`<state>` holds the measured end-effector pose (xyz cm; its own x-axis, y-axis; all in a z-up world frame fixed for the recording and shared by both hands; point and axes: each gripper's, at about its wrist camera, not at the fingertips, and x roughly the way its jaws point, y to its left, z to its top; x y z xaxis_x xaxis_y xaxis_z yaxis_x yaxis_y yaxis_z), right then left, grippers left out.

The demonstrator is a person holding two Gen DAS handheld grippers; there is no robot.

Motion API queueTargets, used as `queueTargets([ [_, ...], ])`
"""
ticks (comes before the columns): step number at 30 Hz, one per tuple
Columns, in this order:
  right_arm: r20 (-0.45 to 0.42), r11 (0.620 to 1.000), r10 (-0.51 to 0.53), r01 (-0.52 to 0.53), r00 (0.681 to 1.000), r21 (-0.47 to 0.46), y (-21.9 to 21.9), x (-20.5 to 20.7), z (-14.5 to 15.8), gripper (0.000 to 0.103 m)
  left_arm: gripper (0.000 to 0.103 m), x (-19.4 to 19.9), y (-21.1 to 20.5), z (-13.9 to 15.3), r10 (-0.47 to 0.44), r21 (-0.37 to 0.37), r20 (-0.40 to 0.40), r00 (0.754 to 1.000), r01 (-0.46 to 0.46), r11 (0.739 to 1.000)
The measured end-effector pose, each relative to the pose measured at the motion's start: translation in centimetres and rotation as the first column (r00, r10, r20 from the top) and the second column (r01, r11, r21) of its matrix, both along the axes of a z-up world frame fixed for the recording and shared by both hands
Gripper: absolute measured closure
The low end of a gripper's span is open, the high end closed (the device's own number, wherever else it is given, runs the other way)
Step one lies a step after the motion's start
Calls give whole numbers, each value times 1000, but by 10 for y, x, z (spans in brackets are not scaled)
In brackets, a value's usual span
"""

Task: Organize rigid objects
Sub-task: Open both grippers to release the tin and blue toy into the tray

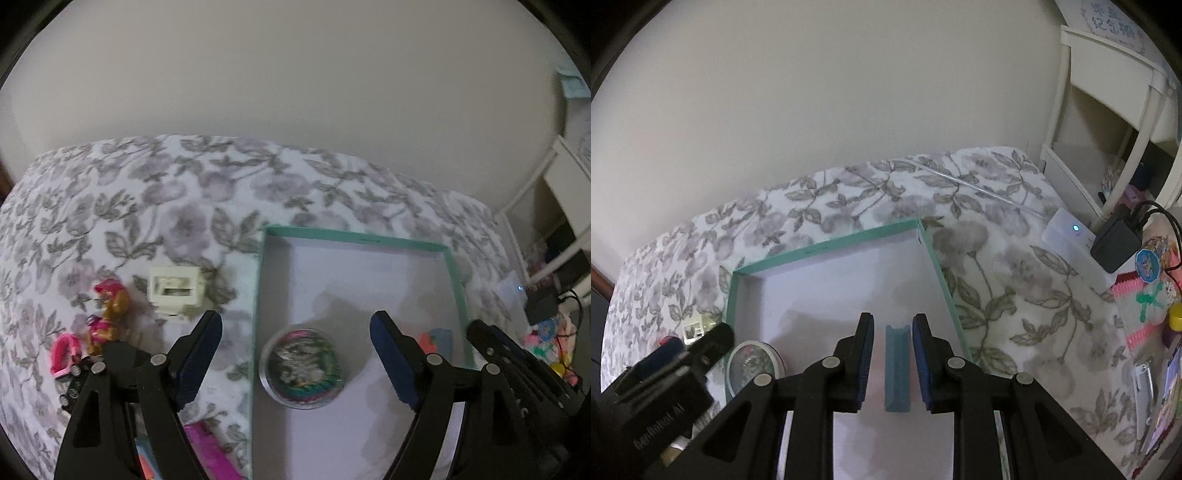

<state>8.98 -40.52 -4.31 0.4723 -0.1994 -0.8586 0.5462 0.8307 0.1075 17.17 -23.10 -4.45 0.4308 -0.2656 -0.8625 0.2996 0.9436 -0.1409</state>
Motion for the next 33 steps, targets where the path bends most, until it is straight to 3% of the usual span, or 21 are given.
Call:
queueTargets([
  [7,-43,1000,24,-24,999,3,4,4,-14,77,20,13,25,-9,135,76,-8,991,-134,988],
  [10,-69,999,33,-34,997,-9,6,6,-21,49,19,18,36,-12,177,85,-11,984,-175,981],
  [13,-81,999,47,-48,996,-5,8,8,-26,44,7,21,43,-14,197,89,-21,980,-194,977],
  [19,-92,998,54,-57,994,-35,11,10,-28,29,6,21,46,-13,208,91,5,978,-208,974],
  [21,-92,998,51,-54,994,-39,10,10,-28,27,0,22,45,-13,211,92,15,977,-212,973],
  [24,-94,998,45,-49,995,-37,9,10,-29,22,0,22,45,-14,219,101,33,975,-221,970],
  [29,-97,998,47,-52,994,-46,9,10,-30,1,0,23,46,-15,226,108,41,973,-229,967],
  [33,-100,996,52,-59,994,-66,10,10,-29,0,0,23,48,-14,229,107,47,972,-233,967],
])
